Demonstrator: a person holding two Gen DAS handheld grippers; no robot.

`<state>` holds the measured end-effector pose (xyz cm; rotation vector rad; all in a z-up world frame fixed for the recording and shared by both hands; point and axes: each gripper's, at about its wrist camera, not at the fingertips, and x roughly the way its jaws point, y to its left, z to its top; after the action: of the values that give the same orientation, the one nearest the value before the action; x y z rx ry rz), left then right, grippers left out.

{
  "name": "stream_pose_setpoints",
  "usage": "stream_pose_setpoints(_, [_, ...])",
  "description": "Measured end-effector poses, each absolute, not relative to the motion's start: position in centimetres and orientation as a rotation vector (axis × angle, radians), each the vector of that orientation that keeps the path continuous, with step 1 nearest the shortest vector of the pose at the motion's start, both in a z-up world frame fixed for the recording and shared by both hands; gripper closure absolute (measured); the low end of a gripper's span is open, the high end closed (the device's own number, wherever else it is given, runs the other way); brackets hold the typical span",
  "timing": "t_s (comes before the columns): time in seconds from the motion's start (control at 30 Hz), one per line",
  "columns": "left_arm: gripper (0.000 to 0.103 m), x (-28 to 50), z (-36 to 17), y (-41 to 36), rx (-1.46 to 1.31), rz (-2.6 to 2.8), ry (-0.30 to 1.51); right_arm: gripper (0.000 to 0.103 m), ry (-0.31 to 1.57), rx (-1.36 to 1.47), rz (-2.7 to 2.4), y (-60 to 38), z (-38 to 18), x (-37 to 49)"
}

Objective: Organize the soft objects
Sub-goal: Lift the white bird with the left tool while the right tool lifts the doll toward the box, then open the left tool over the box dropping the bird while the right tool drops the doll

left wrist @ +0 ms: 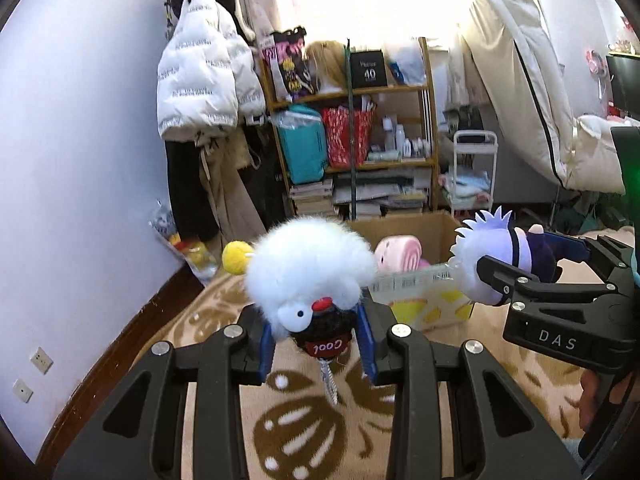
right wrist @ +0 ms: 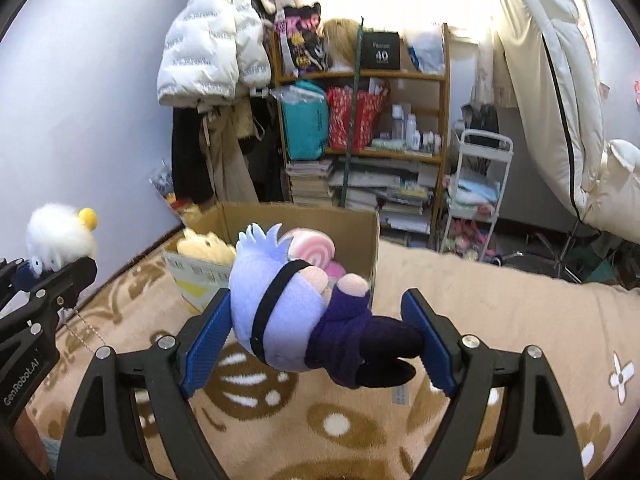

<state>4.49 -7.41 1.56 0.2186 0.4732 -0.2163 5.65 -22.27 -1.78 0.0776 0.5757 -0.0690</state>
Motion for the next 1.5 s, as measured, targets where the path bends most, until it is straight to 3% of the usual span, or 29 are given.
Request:
stream_pose_setpoints(0.4, [0.069,8.9,2.3,-9.4,0.235,-0.21,0.402,0.014,0.494,0.053,-0.057,-23.6,0.1,10.2])
stream_pose_setpoints(1.5, [0.065,19.0,-2.8,-11.8,0.187,-0.255,0.572,0.012,0.578,0.094,-0.002,-24.8,-4.6,15.2])
